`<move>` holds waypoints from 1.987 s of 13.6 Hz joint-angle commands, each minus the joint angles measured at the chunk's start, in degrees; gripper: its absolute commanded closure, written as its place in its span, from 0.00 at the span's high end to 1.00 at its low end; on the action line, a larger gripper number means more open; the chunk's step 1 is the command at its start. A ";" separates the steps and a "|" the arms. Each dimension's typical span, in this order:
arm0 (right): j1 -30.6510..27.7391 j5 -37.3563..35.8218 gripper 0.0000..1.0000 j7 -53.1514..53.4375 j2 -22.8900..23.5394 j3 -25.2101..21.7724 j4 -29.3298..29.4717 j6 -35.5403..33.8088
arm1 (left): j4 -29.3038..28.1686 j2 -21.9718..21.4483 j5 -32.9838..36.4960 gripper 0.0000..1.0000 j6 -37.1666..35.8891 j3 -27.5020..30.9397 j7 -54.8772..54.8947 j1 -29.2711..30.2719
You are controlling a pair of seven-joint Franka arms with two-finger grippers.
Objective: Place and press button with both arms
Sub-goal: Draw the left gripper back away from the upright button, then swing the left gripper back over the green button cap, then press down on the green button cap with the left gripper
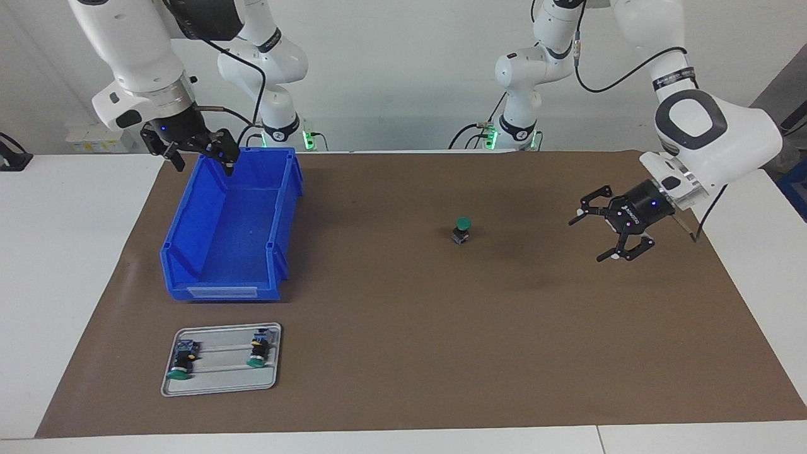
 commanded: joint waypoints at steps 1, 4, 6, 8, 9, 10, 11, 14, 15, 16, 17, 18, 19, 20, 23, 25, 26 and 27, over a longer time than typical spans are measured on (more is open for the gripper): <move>-0.36 1.41 1.00 -1.81 -0.70 -0.19 -0.73 -0.08 | 6.55 0.28 12.37 0.97 -4.48 0.62 -16.01 -5.87; -0.36 1.41 1.00 -1.81 -0.70 -0.19 -0.65 -0.08 | 5.86 -0.77 29.50 0.97 -3.79 0.62 -39.64 -15.10; -0.36 1.41 1.00 -1.90 -0.70 -0.19 -0.73 -0.08 | 4.63 -1.39 31.40 0.94 -4.22 0.62 -50.04 -17.58; -0.36 1.41 1.00 -1.81 -0.70 -0.19 -0.73 -0.08 | -1.58 -4.19 31.40 0.63 -2.04 0.53 -59.88 -19.25; -0.36 1.41 1.00 -1.90 -0.70 -0.19 -0.73 -0.08 | -5.79 -5.95 31.40 0.54 1.80 0.53 -63.84 -20.39; -0.36 1.41 1.00 -1.81 -0.70 -0.19 -0.73 -0.08 | -9.92 -7.53 31.40 0.38 5.41 0.53 -67.71 -21.79; -0.36 1.41 1.00 -1.81 -0.70 -0.19 -0.73 -0.08 | -12.75 -8.59 31.40 0.20 7.18 0.53 -71.49 -22.94; -0.36 1.41 1.00 -1.90 -0.70 -0.19 -0.73 -0.08 | -16.64 -9.83 31.40 0.00 10.44 0.35 -79.42 -27.33; -0.36 1.41 1.00 -1.90 -0.70 -0.19 -0.73 -0.08 | -17.34 -9.48 31.40 0.00 11.32 0.35 -81.44 -28.91; -0.36 1.41 1.00 -1.81 -0.70 -0.19 -0.65 -0.08 | -18.57 -9.05 31.40 0.00 12.73 0.35 -82.59 -30.32; -0.36 1.41 1.00 -1.81 -0.70 -0.19 -0.73 -0.08 | -21.10 -9.48 31.40 0.00 15.87 0.35 -83.21 -31.29; -0.36 1.41 1.00 -1.90 -0.70 -0.19 -0.73 -0.08 | -23.13 -9.92 31.40 0.00 18.60 0.35 -83.31 -31.91; -0.36 1.41 1.00 -1.81 -0.70 -0.19 -0.73 -0.08 | -24.37 -10.01 31.40 0.00 19.32 0.26 -83.31 -32.00; -0.36 1.41 1.00 -1.90 -0.70 -0.19 -0.73 -0.08 | -25.16 -10.09 31.40 0.00 19.68 0.18 -83.22 -32.43; -0.36 1.41 1.00 -1.81 -0.70 -0.19 -0.73 -0.16 | -26.84 -10.27 31.40 0.00 21.00 0.09 -83.22 -33.23; -0.36 1.41 1.00 -1.90 -0.70 -0.19 -0.73 -0.08 | -27.10 -10.27 31.31 0.00 21.44 0.18 -83.31 -34.28; -0.36 1.41 1.00 -1.90 -0.70 -0.19 -0.73 -0.16 | -27.63 -10.27 31.31 0.00 21.96 0.18 -83.22 -34.28; -0.36 1.41 1.00 -1.81 -0.70 -0.19 -0.73 -0.08 | -28.42 -10.27 31.31 0.00 23.19 0.18 -83.22 -34.37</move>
